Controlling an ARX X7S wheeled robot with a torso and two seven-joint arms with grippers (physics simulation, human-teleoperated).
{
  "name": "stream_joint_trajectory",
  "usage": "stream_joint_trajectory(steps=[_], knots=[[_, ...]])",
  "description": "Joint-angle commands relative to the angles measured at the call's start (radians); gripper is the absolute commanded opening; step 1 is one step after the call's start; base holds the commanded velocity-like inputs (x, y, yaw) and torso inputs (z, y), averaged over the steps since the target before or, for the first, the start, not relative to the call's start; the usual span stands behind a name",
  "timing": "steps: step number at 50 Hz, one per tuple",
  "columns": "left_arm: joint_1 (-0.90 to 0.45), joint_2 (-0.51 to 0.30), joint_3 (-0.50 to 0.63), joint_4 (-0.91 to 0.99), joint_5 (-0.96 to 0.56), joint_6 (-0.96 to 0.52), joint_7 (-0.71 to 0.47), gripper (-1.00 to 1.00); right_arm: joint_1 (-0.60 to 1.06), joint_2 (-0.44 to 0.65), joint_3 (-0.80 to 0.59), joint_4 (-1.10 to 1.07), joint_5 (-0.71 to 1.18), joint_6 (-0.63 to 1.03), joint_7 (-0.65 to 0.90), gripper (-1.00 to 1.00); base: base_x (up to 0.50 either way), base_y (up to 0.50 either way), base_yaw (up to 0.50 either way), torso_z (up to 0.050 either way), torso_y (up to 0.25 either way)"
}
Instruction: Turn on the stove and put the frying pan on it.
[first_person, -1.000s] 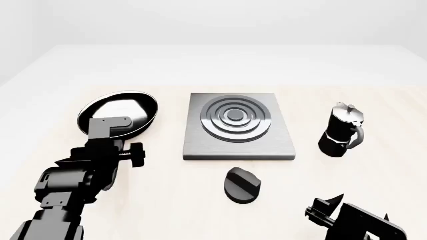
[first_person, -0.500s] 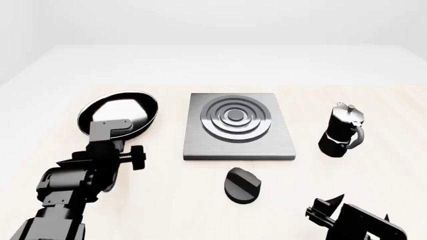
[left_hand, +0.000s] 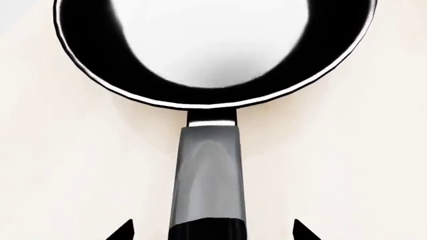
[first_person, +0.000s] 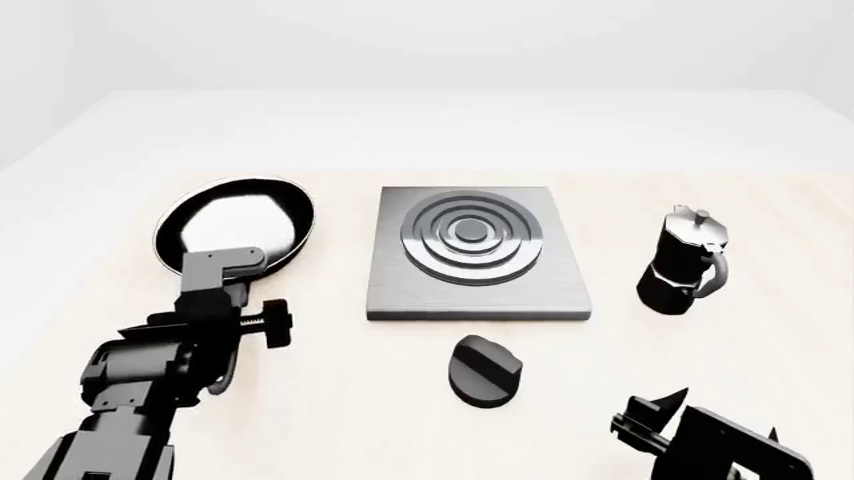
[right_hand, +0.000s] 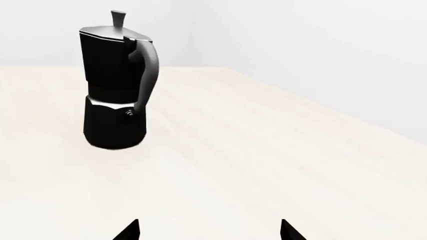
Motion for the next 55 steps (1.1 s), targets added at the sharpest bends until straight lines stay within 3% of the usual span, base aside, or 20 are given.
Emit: stream_joint_trajectory(steps=[1,16,17,35,55], knots=[[0.006,-0.001,0.005,-0.038,0.013,0.020,0.008,1.00,0.000,0.001,-0.002,-0.002,-0.001,0.002,0.005,1.00,0.00,0.00,0.00,0.000,0.000],[-0.001,0.007,0.009,-0.105,0.025,0.050,0.002,1.00,-0.005,0.005,-0.002,-0.005,0.006,-0.008,0.004,1.00,0.00,0.00,0.00,0.000,0.000],[-0.019,0.011,0.026,-0.139,0.035,0.043,0.018,-1.00,-0.004,0.005,-0.002,-0.004,0.006,-0.007,0.004,1.00,0.00,0.00,0.00,0.000,0.000],[0.053,-0.033,0.035,0.144,0.028,-0.020,-0.036,-1.00,-0.002,0.006,-0.003,0.004,0.011,-0.014,0.005,1.00,0.00,0.00,0.00,0.000,0.000],[0.002,-0.074,0.117,0.412,0.017,-0.134,0.017,-1.00,-0.002,0.007,-0.007,0.005,0.016,-0.017,0.007,1.00,0.00,0.00,0.00,0.000,0.001]])
